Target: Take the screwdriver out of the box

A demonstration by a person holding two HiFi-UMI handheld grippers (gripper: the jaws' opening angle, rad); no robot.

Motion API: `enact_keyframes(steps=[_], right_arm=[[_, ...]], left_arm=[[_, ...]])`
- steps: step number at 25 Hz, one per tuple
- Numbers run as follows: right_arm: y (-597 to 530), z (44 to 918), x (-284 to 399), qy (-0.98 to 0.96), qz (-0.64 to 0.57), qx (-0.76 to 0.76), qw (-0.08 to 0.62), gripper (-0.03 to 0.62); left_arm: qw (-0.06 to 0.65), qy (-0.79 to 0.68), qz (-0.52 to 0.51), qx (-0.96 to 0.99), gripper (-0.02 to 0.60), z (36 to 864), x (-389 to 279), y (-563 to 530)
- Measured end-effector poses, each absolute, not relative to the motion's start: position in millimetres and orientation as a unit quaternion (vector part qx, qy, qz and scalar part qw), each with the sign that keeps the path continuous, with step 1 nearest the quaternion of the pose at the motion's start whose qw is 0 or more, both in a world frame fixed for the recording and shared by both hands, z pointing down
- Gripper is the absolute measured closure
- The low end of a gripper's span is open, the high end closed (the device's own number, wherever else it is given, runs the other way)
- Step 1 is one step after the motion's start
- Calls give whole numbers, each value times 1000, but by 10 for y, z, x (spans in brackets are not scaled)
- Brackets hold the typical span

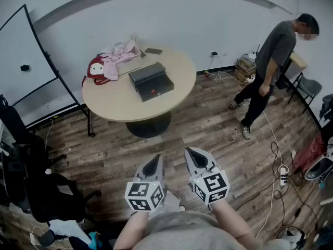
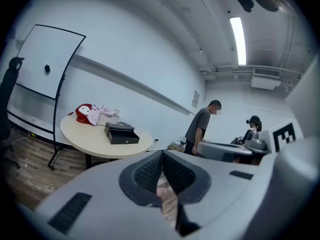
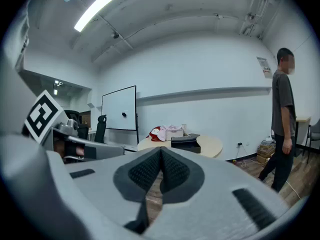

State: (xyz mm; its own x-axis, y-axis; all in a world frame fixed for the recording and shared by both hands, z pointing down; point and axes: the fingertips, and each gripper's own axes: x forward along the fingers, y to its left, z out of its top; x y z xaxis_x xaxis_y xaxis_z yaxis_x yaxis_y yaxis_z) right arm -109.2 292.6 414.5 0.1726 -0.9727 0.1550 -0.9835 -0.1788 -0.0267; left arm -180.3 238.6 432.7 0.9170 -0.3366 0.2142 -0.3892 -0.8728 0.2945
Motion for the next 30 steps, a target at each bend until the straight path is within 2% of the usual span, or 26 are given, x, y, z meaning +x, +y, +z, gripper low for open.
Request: enact_keyframes(steps=[16,30], right_arm=[[2975,4075,-1209,-646,59,760,31,594],[2433,4140,-815,-661,78,747,-1,594]], left_arm=[[179,-195,73,961,578,4331,-1876,2405],[193,-206,77,956,578,4439,-1509,1858]])
